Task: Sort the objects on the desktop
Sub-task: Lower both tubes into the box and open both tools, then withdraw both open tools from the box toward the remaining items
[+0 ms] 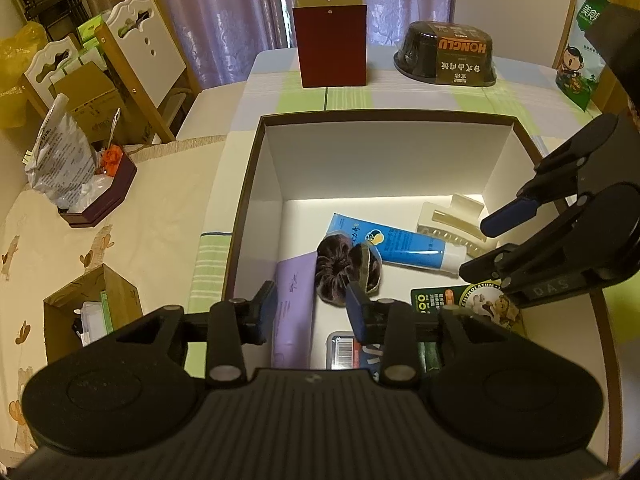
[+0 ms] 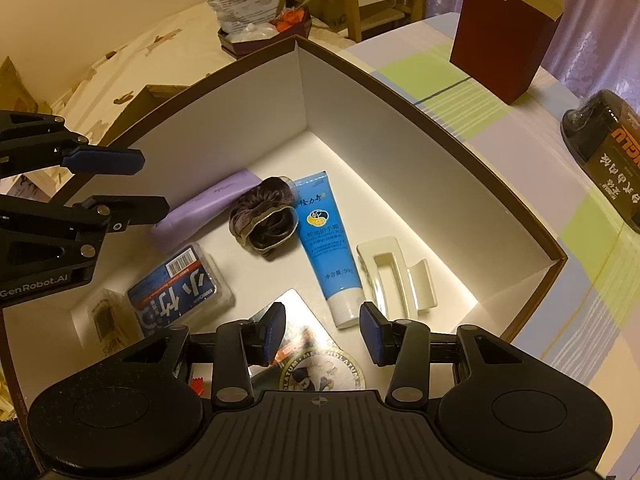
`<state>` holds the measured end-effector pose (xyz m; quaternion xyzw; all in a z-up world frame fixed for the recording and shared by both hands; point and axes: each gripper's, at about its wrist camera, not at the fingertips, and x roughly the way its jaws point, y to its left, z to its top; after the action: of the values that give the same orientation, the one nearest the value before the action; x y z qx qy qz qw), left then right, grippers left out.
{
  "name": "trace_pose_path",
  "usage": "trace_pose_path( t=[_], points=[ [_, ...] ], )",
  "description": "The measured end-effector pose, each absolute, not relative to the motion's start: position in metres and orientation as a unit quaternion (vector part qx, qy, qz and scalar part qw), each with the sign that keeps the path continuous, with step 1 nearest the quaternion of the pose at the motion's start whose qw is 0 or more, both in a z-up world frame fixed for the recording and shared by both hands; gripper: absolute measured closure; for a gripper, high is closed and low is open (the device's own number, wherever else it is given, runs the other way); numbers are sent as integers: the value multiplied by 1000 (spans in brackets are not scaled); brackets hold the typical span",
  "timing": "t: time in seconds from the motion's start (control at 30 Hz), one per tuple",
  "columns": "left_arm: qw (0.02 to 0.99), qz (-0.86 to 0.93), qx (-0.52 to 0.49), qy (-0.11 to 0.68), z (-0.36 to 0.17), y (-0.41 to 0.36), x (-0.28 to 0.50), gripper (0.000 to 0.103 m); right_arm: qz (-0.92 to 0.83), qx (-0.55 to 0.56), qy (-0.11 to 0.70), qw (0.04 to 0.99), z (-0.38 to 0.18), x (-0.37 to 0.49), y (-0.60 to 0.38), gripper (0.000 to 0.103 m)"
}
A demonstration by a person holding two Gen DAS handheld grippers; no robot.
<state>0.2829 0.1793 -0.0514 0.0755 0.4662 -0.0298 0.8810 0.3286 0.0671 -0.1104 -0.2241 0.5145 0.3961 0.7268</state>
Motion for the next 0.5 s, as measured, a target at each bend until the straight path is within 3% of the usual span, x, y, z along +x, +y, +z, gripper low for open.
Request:
trace_pose_path(
  t=[0.5],
  points=[
    [886,-30,82,456,-40,172,271,66,394,-228,501,736,-96,312,55,58]
  ],
)
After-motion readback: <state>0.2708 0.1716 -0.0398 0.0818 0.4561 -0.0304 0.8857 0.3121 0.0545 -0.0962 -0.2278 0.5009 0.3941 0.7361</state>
